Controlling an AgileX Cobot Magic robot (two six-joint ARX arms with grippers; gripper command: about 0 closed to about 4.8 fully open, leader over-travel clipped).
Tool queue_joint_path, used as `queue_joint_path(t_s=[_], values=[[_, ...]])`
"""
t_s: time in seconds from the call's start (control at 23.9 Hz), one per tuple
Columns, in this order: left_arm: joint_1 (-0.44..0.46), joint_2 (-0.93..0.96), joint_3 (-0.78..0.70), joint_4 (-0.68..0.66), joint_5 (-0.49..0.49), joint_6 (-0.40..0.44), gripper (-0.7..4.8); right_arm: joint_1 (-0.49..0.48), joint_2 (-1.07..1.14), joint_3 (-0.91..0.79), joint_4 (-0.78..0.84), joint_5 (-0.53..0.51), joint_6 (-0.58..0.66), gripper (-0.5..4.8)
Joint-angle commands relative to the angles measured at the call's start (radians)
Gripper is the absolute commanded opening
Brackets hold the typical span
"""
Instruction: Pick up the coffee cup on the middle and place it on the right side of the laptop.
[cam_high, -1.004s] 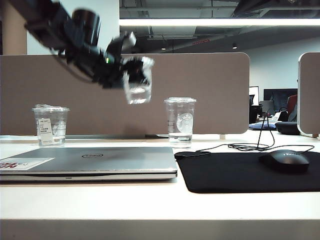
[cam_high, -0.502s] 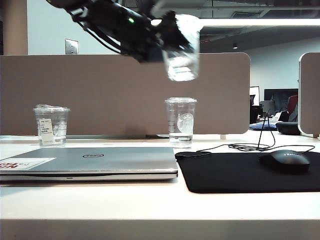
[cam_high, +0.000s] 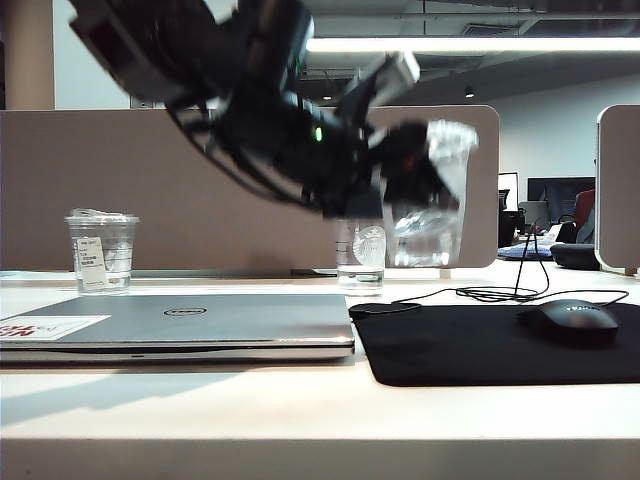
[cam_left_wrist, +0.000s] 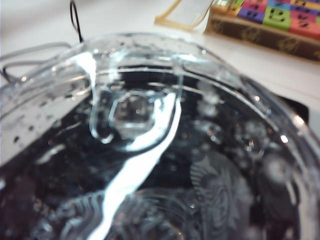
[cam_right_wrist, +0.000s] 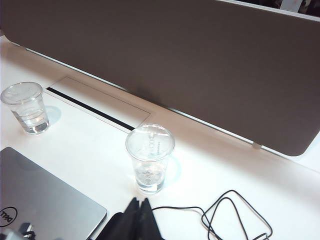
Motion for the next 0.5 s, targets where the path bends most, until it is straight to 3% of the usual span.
queue_joint_path(t_s=[0.04,0.5], values=[[-0.002,0.058,0.003,0.111,-0.02,-0.071,3.09,0.0,-0.006,0.006,0.014,0.0,-0.012,-0.05],[-0.001,0.172,0.004,0.172,-0.083,-0.088,3.1,0.0,-0.006,0.006,0.018,0.0,-0.014,-0.05]])
